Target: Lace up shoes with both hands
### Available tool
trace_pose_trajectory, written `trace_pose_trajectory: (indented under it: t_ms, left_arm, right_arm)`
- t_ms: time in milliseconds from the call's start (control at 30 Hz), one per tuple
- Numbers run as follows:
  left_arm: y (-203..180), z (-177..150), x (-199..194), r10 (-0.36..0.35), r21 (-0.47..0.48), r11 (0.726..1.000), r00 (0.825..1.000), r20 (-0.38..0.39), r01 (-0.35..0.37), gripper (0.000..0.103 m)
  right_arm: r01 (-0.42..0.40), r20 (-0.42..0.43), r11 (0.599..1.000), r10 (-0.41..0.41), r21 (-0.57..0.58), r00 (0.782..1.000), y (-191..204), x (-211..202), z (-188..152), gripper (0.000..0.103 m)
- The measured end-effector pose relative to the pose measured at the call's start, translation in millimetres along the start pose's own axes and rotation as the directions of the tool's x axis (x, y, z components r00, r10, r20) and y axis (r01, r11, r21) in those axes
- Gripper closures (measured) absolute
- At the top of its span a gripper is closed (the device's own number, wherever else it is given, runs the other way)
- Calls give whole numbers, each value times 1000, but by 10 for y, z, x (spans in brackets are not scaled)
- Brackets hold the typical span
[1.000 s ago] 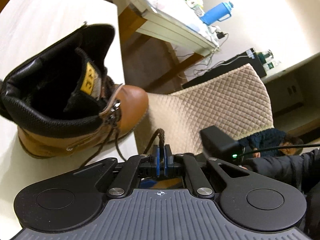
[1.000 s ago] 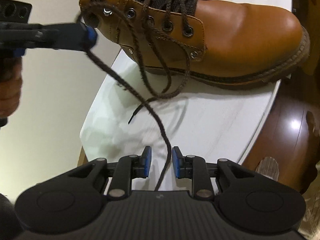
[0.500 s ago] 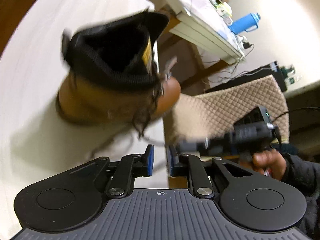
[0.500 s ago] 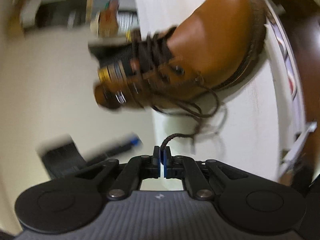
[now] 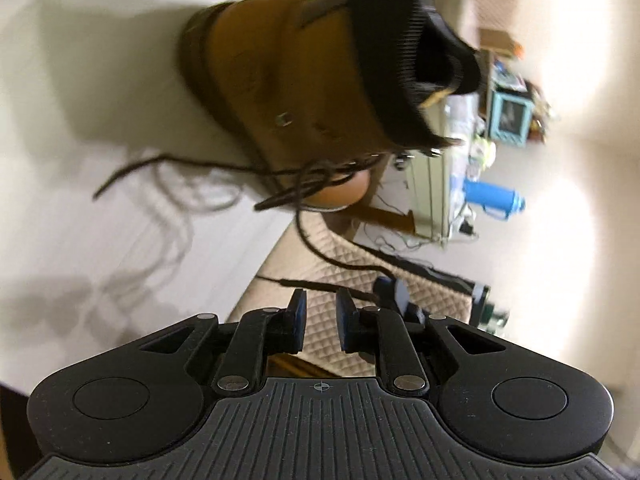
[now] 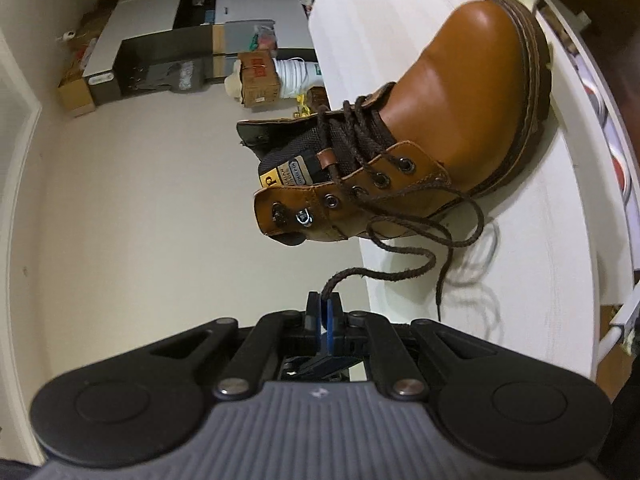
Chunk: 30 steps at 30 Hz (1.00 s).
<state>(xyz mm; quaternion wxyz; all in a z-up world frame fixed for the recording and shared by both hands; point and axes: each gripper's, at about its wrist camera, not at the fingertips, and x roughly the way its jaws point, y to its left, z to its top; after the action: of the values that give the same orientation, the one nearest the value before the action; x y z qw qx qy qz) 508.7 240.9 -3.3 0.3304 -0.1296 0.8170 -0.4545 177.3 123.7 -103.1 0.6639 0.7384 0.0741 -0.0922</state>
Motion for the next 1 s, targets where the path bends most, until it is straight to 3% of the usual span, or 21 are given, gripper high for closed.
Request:
trace_pose_trajectory:
  t_ms: [167, 267, 567, 700, 800, 933, 1000]
  left_arm:
    - [301, -57, 133, -92, -217, 972, 995, 28, 95, 87]
    - [382, -89, 204, -121, -278, 952, 992, 42, 128, 87]
    - [424, -134, 370, -154, -318, 936, 988, 19, 152, 87]
    - [370, -121, 422, -144, -279, 951, 989, -20, 133, 101]
    - [290, -107, 390, -119, -209, 971, 993, 5, 117, 100]
    - [41, -101, 225, -64, -40, 997, 996, 69, 67, 100]
    - [-202, -113, 139, 22, 127, 991, 994, 106, -35, 100]
  right_arm:
    - [-16, -32, 997, 14, -73, 999, 19, -3, -43, 99]
    - [-37, -57, 996, 32, -80, 998, 6, -4, -84, 99]
    - [-11, -77, 995, 3, -100, 997, -34, -62, -104, 99]
    - [0, -81, 994, -9, -106, 997, -45, -69, -86, 99]
    - [7, -85, 994, -16, -106, 996, -53, -76, -84, 99]
    - [28, -87, 995, -37, -100, 996, -75, -96, -89, 98]
    - [50, -90, 995, -58, -84, 994, -106, -106, -96, 95]
